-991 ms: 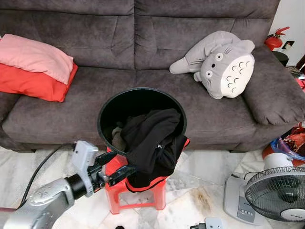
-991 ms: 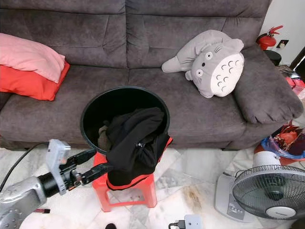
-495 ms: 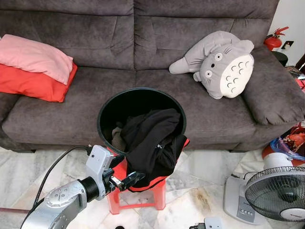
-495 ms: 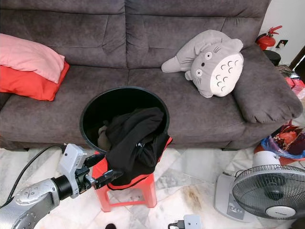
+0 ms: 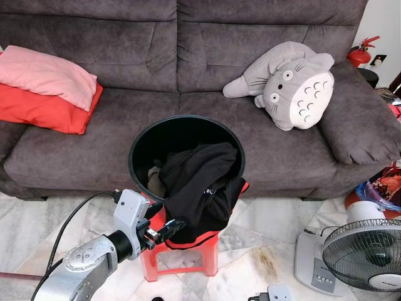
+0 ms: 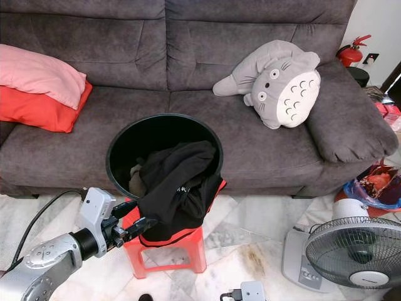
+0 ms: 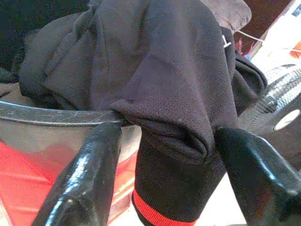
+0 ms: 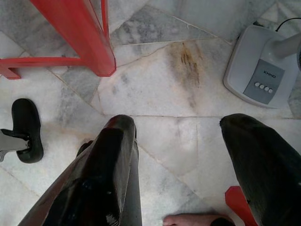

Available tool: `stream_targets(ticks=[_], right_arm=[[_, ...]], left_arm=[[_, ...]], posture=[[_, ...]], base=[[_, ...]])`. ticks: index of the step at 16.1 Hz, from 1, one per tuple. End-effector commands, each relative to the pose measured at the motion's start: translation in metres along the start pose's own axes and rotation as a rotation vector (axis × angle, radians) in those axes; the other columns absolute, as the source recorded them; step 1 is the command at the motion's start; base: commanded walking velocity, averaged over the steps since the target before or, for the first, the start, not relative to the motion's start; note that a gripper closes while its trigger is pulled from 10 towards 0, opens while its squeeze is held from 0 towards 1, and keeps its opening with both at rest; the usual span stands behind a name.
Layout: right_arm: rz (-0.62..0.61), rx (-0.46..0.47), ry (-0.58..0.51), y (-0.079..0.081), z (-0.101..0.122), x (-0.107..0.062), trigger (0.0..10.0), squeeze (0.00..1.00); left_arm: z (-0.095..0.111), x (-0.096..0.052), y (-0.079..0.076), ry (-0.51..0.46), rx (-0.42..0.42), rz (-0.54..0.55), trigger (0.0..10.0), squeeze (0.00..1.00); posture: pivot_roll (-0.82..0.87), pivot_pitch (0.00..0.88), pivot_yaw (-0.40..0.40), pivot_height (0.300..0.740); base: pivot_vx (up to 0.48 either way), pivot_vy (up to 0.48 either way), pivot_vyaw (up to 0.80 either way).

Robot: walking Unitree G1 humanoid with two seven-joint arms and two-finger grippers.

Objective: Hang hanger

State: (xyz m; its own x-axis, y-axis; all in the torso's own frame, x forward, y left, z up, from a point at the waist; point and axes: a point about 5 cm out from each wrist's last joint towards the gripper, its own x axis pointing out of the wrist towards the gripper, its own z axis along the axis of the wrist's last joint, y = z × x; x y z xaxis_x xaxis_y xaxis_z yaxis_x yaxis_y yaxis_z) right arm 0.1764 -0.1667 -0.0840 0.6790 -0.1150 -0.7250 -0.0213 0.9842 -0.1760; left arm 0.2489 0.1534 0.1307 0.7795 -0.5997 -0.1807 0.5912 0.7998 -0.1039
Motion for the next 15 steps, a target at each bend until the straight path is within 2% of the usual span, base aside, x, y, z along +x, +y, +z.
stream_targets(ticks=[1, 5, 12, 15], right_arm=[[0.003, -0.009, 0.034, 0.0, -0.009, -0.003, 10.0, 0.0], [0.005, -0.013, 0.032, 0.0, -0.009, -0.002, 10.0, 0.0], [0.007, -0.02, 0.031, 0.0, -0.008, -0.002, 10.0, 0.0], [0.01, -0.023, 0.029, 0.0, -0.008, -0.002, 10.0, 0.0]], left_arm=[[-0.001, 0.0, 0.002, 0.009, 0.011, 0.018, 0.0, 0.0], [0.001, 0.0, 0.005, 0.003, 0.02, 0.038, 0.0, 0.0], [0.02, -0.004, 0.021, -0.067, 0.03, 0.105, 0.0, 0.0], [0.024, -0.005, 0.021, -0.08, 0.03, 0.094, 0.0, 0.0]], posture=[[-0.03, 0.218, -0.027, 0.74], [-0.03, 0.218, -0.026, 0.74], [-0.03, 0.214, -0.027, 0.74], [-0.03, 0.213, -0.026, 0.74]], base=[[0.0, 0.0, 0.0], [0.0, 0.0, 0.0], [0.0, 0.0, 0.0], [0.0, 0.0, 0.0]])
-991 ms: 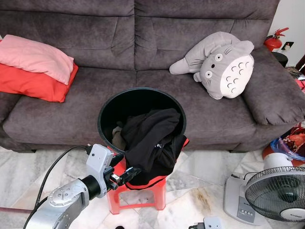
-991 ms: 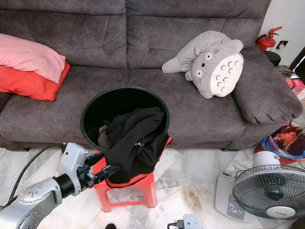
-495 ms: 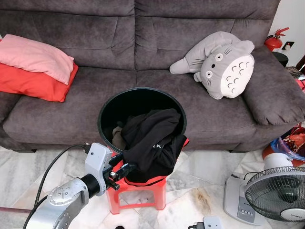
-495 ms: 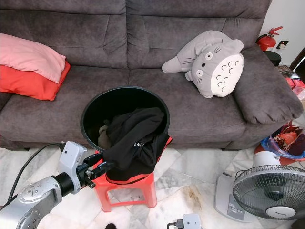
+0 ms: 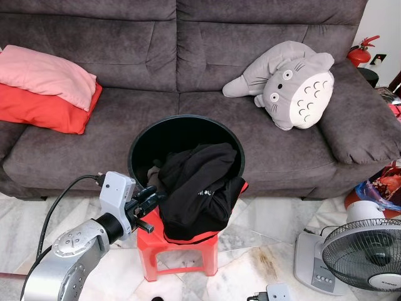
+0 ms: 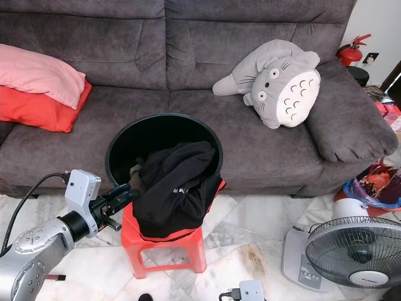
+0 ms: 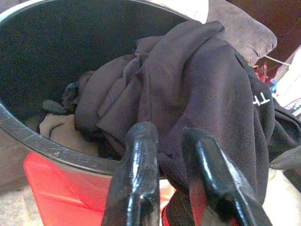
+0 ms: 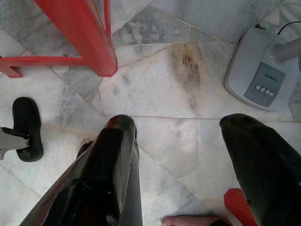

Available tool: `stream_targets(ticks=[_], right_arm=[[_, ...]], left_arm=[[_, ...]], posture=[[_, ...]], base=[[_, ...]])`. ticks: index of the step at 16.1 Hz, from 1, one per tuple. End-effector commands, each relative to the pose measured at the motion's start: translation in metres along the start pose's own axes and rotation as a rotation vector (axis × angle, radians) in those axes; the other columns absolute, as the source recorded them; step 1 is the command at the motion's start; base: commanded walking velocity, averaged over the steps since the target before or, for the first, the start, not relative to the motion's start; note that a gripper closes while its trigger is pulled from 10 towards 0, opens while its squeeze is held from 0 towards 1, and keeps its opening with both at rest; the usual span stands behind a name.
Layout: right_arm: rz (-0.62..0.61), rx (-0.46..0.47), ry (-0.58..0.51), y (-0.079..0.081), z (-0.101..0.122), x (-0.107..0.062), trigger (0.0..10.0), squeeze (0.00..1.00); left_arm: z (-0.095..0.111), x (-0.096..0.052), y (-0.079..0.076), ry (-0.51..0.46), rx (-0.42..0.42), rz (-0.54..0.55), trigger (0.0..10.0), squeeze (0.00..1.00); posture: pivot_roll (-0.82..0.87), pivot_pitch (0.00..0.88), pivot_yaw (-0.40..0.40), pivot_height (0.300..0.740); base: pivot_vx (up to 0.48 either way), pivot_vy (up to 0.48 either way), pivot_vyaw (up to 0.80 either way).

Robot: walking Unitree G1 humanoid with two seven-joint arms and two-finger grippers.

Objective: Hang hanger

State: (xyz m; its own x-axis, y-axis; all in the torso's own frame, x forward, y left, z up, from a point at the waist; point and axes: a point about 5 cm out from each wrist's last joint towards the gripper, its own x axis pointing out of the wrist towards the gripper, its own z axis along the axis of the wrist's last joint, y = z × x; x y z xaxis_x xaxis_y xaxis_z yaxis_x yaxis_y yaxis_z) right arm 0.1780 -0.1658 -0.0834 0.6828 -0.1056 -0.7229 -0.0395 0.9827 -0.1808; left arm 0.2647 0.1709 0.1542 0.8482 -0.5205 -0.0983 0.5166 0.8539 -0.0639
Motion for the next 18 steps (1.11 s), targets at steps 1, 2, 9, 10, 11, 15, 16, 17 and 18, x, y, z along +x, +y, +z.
stream_targets(ticks=[1, 2, 9, 10, 11, 15, 16, 17, 18], right_arm=[[0.003, -0.006, 0.035, 0.0, -0.01, -0.003, 10.0, 0.0], [0.002, -0.006, 0.035, 0.0, -0.009, -0.003, 10.0, 0.0], [0.005, -0.009, 0.037, -0.001, -0.01, -0.003, 10.0, 0.0], [0.005, -0.009, 0.038, -0.001, -0.01, -0.003, 10.0, 0.0], [0.006, -0.01, 0.039, -0.001, -0.011, -0.003, 10.0, 0.0], [0.008, -0.012, 0.042, -0.001, -0.012, -0.003, 10.0, 0.0], [0.008, -0.013, 0.043, -0.001, -0.011, -0.003, 10.0, 0.0], [0.009, -0.012, 0.042, -0.001, -0.011, -0.003, 10.0, 0.0], [0.009, -0.011, 0.042, -0.001, -0.011, -0.003, 10.0, 0.0]], left_arm=[[-0.003, -0.003, -0.001, 0.02, 0.005, -0.012, 0.0, 0.0], [-0.004, -0.004, -0.002, 0.028, 0.008, -0.023, 0.0, 0.0], [-0.007, -0.012, 0.011, 0.015, -0.041, 0.018, 10.0, 1.0], [-0.008, -0.012, 0.012, 0.018, -0.044, 0.021, 10.0, 1.0], [-0.01, -0.013, 0.012, 0.021, -0.046, 0.024, 10.0, 1.0], [-0.02, -0.017, 0.013, 0.039, -0.083, 0.027, 10.0, 1.0], [-0.02, -0.017, 0.013, 0.034, -0.092, 0.02, 10.0, 1.0], [-0.018, -0.016, 0.011, 0.02, -0.108, 0.01, 10.0, 1.0], [-0.017, -0.015, 0.01, 0.004, -0.121, 0.008, 10.0, 1.0]], posture=[[-0.03, 0.213, -0.026, 0.74], [-0.03, 0.212, -0.025, 0.74], [-0.03, 0.207, -0.026, 0.74], [-0.03, 0.207, -0.026, 0.74], [-0.03, 0.201, -0.026, 0.74], [-0.03, 0.19, -0.026, 0.74], [-0.03, 0.191, -0.026, 0.74], [-0.03, 0.192, -0.026, 0.74], [-0.03, 0.192, -0.026, 0.74]], base=[[0.0, 0.0, 0.0], [0.0, 0.0, 0.0], [0.0, 0.0, 0.0], [0.0, 0.0, 0.0], [0.0, 0.0, 0.0], [0.0, 0.0, 0.0], [0.0, 0.0, 0.0], [0.0, 0.0, 0.0], [0.0, 0.0, 0.0]])
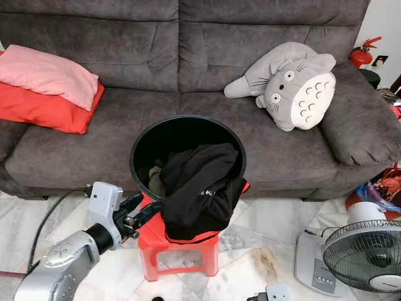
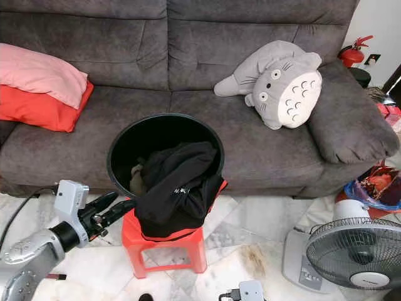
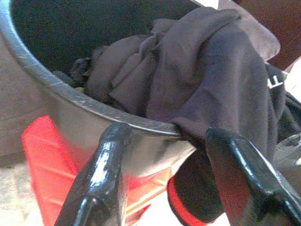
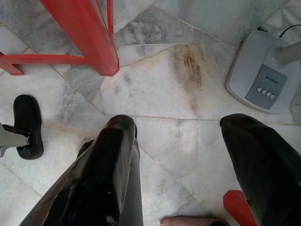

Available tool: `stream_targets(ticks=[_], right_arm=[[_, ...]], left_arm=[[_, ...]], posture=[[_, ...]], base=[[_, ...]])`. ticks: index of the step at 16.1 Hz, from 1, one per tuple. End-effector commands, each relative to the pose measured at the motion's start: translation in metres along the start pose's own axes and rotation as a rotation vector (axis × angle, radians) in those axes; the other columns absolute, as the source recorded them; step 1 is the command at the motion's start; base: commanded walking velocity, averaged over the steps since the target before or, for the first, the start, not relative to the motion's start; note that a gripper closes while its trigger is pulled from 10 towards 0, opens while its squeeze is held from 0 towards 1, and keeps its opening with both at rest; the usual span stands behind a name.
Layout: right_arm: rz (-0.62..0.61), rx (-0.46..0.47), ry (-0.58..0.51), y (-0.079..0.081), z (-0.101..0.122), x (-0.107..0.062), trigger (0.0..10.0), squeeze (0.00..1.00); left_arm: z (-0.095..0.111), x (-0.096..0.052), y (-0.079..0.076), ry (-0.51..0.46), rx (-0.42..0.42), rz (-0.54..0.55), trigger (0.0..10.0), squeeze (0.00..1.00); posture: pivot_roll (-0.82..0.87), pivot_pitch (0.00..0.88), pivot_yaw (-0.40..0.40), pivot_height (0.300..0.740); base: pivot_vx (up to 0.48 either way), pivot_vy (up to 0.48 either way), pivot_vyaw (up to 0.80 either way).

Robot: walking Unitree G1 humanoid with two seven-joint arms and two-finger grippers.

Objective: Hang hanger

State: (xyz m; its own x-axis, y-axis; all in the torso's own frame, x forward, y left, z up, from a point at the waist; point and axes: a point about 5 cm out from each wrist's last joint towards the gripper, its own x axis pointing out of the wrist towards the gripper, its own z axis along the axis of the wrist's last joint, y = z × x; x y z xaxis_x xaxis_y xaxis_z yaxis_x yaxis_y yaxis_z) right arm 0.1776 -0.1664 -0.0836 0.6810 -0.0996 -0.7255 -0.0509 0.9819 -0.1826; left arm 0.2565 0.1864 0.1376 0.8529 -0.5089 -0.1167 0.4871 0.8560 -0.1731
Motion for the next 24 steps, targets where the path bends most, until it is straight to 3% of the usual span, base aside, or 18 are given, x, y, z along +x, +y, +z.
stream_targets(ticks=[1, 3, 6, 7, 8, 17, 18, 19, 20, 24], right_arm=[[0.004, -0.002, 0.04, 0.0, -0.011, -0.003, 10.0, 0.0], [0.003, 0.0, 0.04, 0.0, -0.011, -0.003, 10.0, 0.0], [0.0, 0.002, 0.041, 0.0, -0.01, -0.003, 10.0, 0.0], [0.0, 0.003, 0.041, 0.0, -0.01, -0.003, 10.0, 0.0], [0.001, 0.004, 0.041, 0.0, -0.01, -0.003, 10.0, 0.0], [-0.002, 0.004, 0.04, 0.0, -0.01, -0.003, 10.0, 0.0], [-0.001, 0.003, 0.04, 0.0, -0.01, -0.003, 10.0, 0.0], [-0.001, 0.003, 0.041, 0.0, -0.01, -0.003, 10.0, 0.0], [0.0, 0.003, 0.041, 0.0, -0.01, -0.003, 10.0, 0.0], [0.001, 0.002, 0.04, 0.0, -0.01, -0.003, 10.0, 0.0]], left_arm=[[0.0, -0.002, -0.001, -0.015, -0.013, -0.009, 10.0, 1.0], [0.004, -0.001, -0.007, -0.057, -0.079, -0.049, 10.0, 1.0], [0.0, -0.001, -0.013, 0.0, -0.023, -0.094, 10.0, 1.0], [-0.005, 0.0, -0.013, 0.044, 0.059, -0.09, 10.0, 1.0], [-0.008, 0.002, -0.013, 0.059, 0.082, -0.082, 10.0, 0.0], [-0.015, 0.015, -0.027, 0.066, 0.083, -0.115, 10.0, 0.0], [-0.016, 0.015, -0.027, 0.069, 0.086, -0.111, 2.7, 0.0], [-0.016, 0.015, -0.027, 0.072, 0.09, -0.109, 1.9, 0.0], [-0.016, 0.016, -0.027, 0.073, 0.094, -0.11, 0.0, 0.0], [-0.016, 0.017, -0.026, 0.075, 0.116, -0.095, 0.0, 0.0]], posture=[[-0.03, 0.197, -0.027, 0.74], [-0.03, 0.203, -0.027, 0.74], [-0.03, 0.209, -0.028, 0.74], [-0.03, 0.213, -0.028, 0.74], [-0.03, 0.214, -0.028, 0.74], [-0.04, 0.216, -0.03, 0.74], [-0.04, 0.216, -0.03, 0.74], [-0.04, 0.216, -0.03, 0.74], [-0.04, 0.216, -0.03, 0.74], [-0.03, 0.207, -0.028, 0.74]], base=[[0.0, 0.0, 0.0], [0.0, 0.0, 0.0], [0.0, 0.0, 0.0], [0.0, 0.0, 0.0], [0.0, 0.0, 0.0], [0.0, 0.0, 0.0], [0.0, 0.0, 0.0], [0.0, 0.0, 0.0], [0.0, 0.0, 0.0], [0.0, 0.0, 0.0]])
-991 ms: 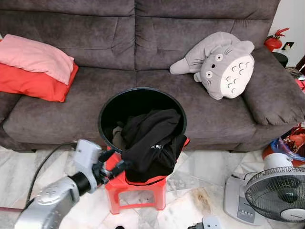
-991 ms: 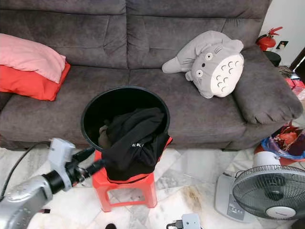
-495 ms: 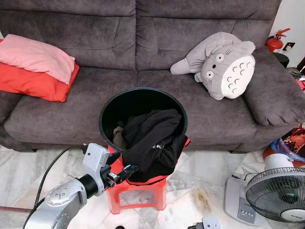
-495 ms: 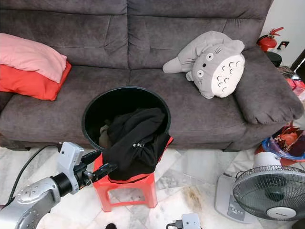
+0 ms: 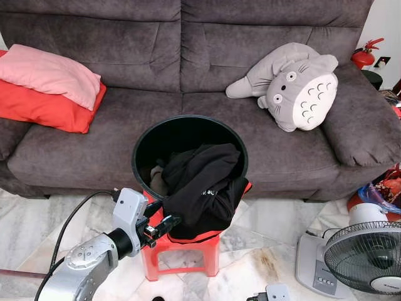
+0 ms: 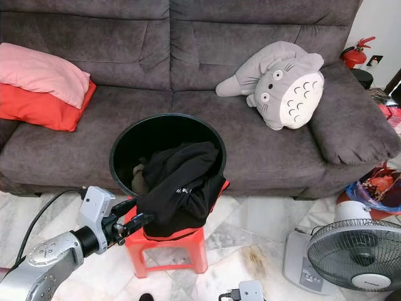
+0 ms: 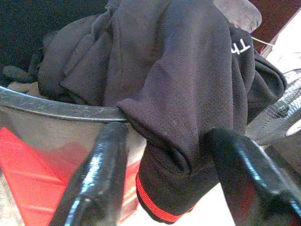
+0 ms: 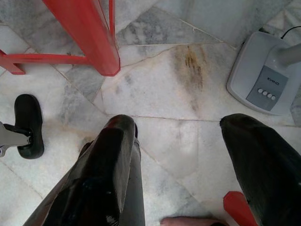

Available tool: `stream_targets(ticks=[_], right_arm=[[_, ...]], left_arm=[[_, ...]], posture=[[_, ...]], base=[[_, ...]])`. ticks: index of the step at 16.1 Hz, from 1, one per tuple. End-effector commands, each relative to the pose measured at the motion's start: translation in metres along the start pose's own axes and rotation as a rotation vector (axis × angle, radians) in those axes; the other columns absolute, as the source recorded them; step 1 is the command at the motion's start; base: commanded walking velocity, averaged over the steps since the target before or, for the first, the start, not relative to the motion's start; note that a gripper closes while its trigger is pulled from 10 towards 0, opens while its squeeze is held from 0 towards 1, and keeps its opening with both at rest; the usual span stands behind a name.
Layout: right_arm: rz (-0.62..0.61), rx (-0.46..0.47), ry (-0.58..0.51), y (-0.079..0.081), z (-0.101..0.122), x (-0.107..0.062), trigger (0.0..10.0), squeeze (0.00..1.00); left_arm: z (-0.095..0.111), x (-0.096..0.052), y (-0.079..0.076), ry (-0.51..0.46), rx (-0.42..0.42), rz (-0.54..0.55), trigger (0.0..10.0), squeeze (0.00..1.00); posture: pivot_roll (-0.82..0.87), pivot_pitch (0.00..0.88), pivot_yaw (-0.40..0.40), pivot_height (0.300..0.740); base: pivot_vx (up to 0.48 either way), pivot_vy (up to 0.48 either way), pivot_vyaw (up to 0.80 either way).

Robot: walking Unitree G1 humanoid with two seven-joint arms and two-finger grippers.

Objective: Hang hanger

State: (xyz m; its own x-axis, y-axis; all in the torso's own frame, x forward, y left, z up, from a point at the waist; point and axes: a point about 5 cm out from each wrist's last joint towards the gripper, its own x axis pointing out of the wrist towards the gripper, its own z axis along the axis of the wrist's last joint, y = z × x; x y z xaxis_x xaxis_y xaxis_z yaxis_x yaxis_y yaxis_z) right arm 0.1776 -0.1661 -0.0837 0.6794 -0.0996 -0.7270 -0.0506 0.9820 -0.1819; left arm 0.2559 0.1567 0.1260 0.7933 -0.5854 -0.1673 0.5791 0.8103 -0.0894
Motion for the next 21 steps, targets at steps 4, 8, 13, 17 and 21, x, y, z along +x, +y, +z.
stream_targets(ticks=[4, 8, 13, 17, 21], right_arm=[[0.003, -0.002, 0.04, 0.0, -0.01, -0.003, 10.0, 0.0], [0.005, -0.004, 0.042, 0.0, -0.011, -0.003, 10.0, 0.0], [0.005, -0.005, 0.041, 0.0, -0.011, -0.003, 10.0, 0.0], [0.005, -0.006, 0.042, -0.001, -0.011, -0.003, 10.0, 0.0], [0.004, -0.006, 0.04, -0.002, -0.01, -0.003, 10.0, 0.0]], left_arm=[[-0.001, 0.001, -0.001, 0.01, 0.023, -0.001, 0.0, 0.0], [-0.001, 0.0, -0.001, 0.006, 0.027, 0.001, 0.0, 0.0], [0.0, 0.0, -0.001, 0.001, 0.028, 0.001, 0.0, 0.0], [0.006, 0.0, 0.0, -0.017, 0.026, 0.012, 0.0, 0.0], [0.04, 0.012, -0.01, -0.111, 0.078, -0.049, 0.0, 0.0]], posture=[[-0.03, 0.199, -0.027, 0.74], [-0.03, 0.192, -0.027, 0.74], [-0.03, 0.197, -0.03, 0.74], [-0.03, 0.203, -0.034, 0.74], [-0.03, 0.206, -0.035, 0.74]], base=[[0.0, 0.0, 0.0], [0.0, 0.0, 0.0], [0.0, 0.0, 0.0], [0.0, 0.0, 0.0], [0.0, 0.0, 0.0]])
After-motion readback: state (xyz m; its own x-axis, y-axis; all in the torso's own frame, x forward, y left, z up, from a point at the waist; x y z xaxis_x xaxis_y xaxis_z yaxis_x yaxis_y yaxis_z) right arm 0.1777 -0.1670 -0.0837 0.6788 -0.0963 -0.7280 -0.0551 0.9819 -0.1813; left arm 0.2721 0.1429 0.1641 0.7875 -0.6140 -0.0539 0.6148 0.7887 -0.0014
